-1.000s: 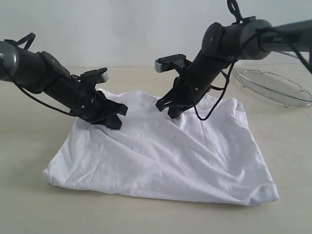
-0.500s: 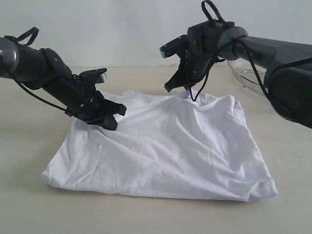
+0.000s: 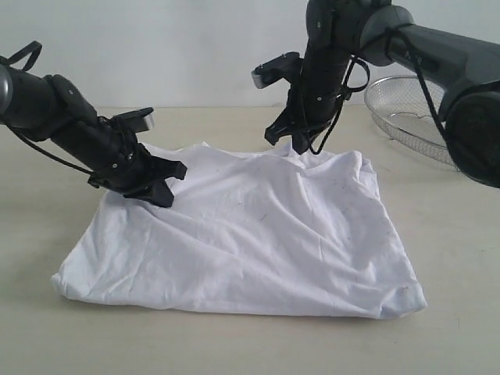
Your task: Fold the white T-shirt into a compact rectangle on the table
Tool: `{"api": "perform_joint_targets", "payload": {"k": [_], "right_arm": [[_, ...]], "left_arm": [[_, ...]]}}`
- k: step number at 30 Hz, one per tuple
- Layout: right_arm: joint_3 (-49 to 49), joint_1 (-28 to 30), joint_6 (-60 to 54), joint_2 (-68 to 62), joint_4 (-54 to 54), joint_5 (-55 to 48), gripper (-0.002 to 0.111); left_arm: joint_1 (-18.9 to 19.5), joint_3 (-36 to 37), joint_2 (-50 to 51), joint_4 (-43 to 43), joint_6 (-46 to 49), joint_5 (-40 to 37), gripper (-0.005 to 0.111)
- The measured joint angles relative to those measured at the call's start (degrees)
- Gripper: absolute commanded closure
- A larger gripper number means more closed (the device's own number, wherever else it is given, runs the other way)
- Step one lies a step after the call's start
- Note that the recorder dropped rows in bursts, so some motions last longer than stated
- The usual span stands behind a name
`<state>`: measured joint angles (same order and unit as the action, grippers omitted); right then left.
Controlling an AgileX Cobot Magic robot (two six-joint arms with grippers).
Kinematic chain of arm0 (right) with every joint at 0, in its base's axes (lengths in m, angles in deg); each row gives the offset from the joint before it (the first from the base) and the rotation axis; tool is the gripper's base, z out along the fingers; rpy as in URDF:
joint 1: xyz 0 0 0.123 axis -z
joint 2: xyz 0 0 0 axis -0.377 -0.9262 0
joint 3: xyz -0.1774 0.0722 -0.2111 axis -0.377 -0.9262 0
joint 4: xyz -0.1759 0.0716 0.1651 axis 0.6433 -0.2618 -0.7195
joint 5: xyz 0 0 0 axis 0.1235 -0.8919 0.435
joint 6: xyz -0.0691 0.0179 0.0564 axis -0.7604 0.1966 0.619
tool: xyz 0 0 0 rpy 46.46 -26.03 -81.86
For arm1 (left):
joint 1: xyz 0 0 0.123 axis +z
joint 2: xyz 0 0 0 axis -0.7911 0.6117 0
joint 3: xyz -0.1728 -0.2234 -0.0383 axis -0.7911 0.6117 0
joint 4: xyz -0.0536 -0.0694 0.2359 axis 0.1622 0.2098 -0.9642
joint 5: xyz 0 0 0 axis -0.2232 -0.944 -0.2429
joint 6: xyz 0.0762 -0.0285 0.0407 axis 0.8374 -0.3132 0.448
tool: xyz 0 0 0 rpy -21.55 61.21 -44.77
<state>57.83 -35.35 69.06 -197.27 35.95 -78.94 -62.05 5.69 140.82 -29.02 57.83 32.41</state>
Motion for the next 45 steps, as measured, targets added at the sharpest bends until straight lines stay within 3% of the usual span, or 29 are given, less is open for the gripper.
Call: {"api": "perform_joint_targets", "payload": {"k": [9, 24, 29, 40, 45], "right_arm": [[-0.1, 0.0, -1.2, 1.0, -6.2, -0.3, 0.109], [-12.2, -0.6, -6.6, 3.7, -10.8, -0.6, 0.109], [-12.6, -0.4, -3.2, 2.2, -2.1, 5.7, 0.109], [-12.6, 4.6, 5.2, 0.0, 4.4, 23.7, 0.109], [-9.4, 5.6, 6.6, 0.1, 6.7, 19.3, 0.109]], "left_arm": [[0.8, 0.0, 0.0, -0.1, 0.0, -0.4, 0.102], [1.4, 0.0, 0.0, -0.1, 0.0, -0.4, 0.102], [1.7, 0.0, 0.0, -0.1, 0.0, -0.7, 0.102], [1.7, 0.0, 0.0, -0.2, 0.0, -1.0, 0.102], [1.7, 0.0, 0.0, -0.3, 0.0, -1.0, 0.102]]}}
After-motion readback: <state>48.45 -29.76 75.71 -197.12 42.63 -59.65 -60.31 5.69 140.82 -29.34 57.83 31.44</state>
